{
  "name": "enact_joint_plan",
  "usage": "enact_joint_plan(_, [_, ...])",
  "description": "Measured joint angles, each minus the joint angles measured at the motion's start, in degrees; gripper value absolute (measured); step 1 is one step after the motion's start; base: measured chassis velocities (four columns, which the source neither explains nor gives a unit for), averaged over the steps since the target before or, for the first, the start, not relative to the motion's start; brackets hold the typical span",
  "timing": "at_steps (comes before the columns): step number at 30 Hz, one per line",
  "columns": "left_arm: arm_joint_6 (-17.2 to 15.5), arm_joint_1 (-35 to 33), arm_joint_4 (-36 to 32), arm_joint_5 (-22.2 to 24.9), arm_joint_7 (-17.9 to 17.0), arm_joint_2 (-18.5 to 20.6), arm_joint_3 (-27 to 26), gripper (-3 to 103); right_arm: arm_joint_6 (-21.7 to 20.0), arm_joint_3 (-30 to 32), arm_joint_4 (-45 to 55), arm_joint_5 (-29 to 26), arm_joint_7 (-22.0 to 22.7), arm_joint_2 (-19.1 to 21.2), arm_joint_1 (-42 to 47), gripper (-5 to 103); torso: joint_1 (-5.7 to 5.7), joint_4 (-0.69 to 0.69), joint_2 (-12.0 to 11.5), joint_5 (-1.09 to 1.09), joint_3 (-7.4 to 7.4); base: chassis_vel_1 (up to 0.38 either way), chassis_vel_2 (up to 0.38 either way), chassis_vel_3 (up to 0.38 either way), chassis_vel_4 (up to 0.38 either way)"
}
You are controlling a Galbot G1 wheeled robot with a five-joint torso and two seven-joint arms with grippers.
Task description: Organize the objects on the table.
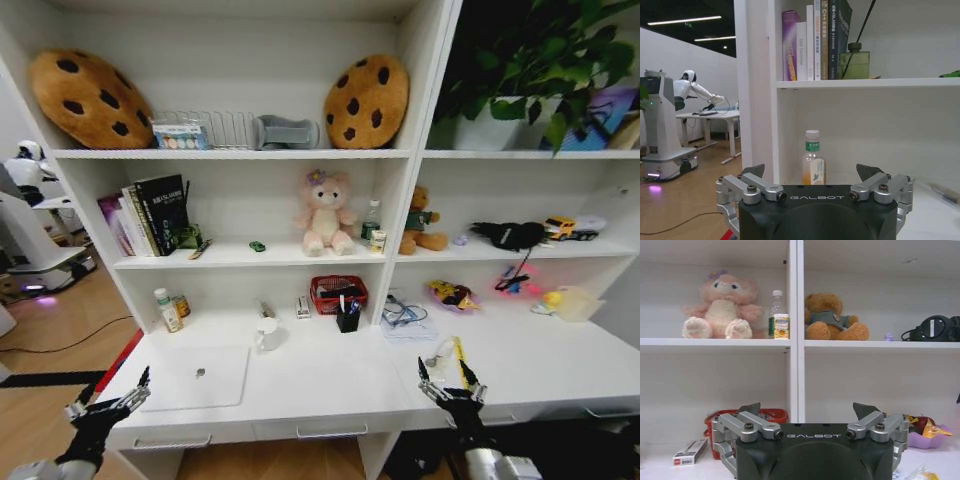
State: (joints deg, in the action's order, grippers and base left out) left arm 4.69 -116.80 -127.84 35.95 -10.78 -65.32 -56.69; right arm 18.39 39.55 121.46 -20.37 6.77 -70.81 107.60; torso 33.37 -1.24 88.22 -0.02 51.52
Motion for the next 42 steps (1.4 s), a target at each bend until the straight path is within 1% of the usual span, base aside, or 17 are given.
enact_joint_plan(2, [0.0,0.0,0.0,0.0,0.0,0.0,0.0,100,0.0,-0.1,0.0,0.0,0.0,0.0,-0.1,100,-0.01,0.01,0.0,0.07,-0.01,0.265,0.214,-0.312,-0.212])
enact_joint_plan(4, [0.0,0.0,0.0,0.0,0.0,0.0,0.0,100,0.1,-0.4,0.0,0.0,0.0,-0.1,-0.1,100,0.0,-0.01,0.0,-0.04,0.0,0.303,0.199,-0.326,-0.2])
enact_joint_plan(6, [0.0,0.0,0.0,0.0,0.0,0.0,0.0,100,0.2,-0.5,0.0,0.1,0.0,-0.2,-0.1,100,-0.01,-0.01,0.0,-0.03,-0.01,0.359,0.203,-0.368,-0.195])
enact_joint_plan(7, [0.0,0.0,0.0,0.0,0.0,0.0,0.0,100,0.3,-0.7,0.0,0.1,0.0,-0.2,-0.2,100,-0.03,0.02,0.0,0.1,-0.01,0.449,0.208,-0.397,-0.175])
enact_joint_plan(8, [0.0,0.0,0.0,0.0,0.0,0.0,0.0,100,0.3,-0.7,0.0,0.1,0.0,-0.2,-0.2,100,-0.03,0.02,0.0,0.1,-0.01,0.449,0.208,-0.397,-0.175])
enact_joint_plan(10, [0.0,0.0,0.0,0.0,0.0,0.0,0.0,100,0.4,-0.8,0.0,0.0,-0.1,-0.3,-0.3,100,-0.01,0.02,0.0,-0.04,0.0,0.434,0.192,-0.454,-0.166])
enact_joint_plan(13, [0.0,0.0,0.0,0.0,0.0,0.0,0.0,100,0.4,-0.9,0.0,0.1,-0.1,-0.4,-0.3,100,-0.06,-0.01,0.0,0.1,-0.02,0.443,0.177,-0.457,-0.218])
enact_joint_plan(14, [0.0,0.0,0.0,0.0,0.0,0.0,0.0,100,0.4,-1.0,0.1,0.2,0.0,-0.5,-0.4,100,-0.05,0.01,0.0,-0.06,-0.02,0.42,0.173,-0.371,-0.166])
enact_joint_plan(16, [0.0,0.0,0.0,0.0,0.0,0.0,0.0,100,0.4,-1.0,0.1,0.3,0.1,-0.6,-0.5,100,-0.06,-0.04,0.0,-0.09,-0.04,0.378,0.141,-0.371,-0.138])
enact_joint_plan(17, [0.0,0.0,0.0,0.0,0.0,0.0,0.0,100,0.4,-1.1,0.1,0.3,0.1,-0.6,-0.5,100,-0.08,-0.04,0.1,0.05,-0.04,0.244,0.012,-0.277,-0.111])
enact_joint_plan(20, [0.0,0.0,0.0,0.0,-0.1,0.0,0.0,100,0.3,-1.1,0.1,0.4,0.4,-0.7,-0.7,100,-0.07,0.03,0.0,-0.04,-0.03,0.223,-0.022,-0.136,-0.048])
enact_joint_plan(22, [0.0,0.0,0.0,0.0,-0.1,0.0,0.0,100,0.2,-1.1,0.2,0.4,0.5,-0.7,-0.8,100,-0.06,0.03,0.0,0.01,-0.02,0.081,-0.081,-0.039,0.01])
enact_joint_plan(23, [0.0,0.0,0.0,0.0,-0.1,0.0,0.0,100,0.0,-1.2,0.2,0.6,0.9,-0.7,-1.0,100,-0.02,0.09,0.0,0.07,0.0,0.081,-0.013,0.011,0.032])
enact_joint_plan(24, [0.0,0.0,0.0,0.0,-0.1,0.0,0.0,100,-0.1,-1.3,0.2,0.8,1.1,-0.7,-1.1,100,0.02,0.02,0.0,0.03,0.01,-0.005,-0.013,0.026,0.109])
enact_joint_plan(30, [0.0,0.0,0.0,0.0,0.0,0.0,0.0,100,-0.3,-1.5,0.2,1.1,1.5,-0.8,-1.2,100,0.02,-0.05,0.0,0.05,0.01,0.004,-0.135,-0.063,0.18])
enact_joint_plan(35, [0.0,0.0,0.0,0.0,0.0,0.0,0.0,100,-0.4,-1.7,0.3,1.2,1.8,-0.8,-1.4,100,-0.04,0.02,0.0,0.02,-0.02,0.206,-0.209,-0.214,0.229])
enact_joint_plan(42, [0.0,0.0,0.0,0.0,0.0,0.0,0.0,100,-0.4,-1.8,0.3,1.4,2.1,-0.9,-1.3,100,-0.08,0.0,0.0,-0.03,-0.03,0.328,-0.271,-0.32,0.264])
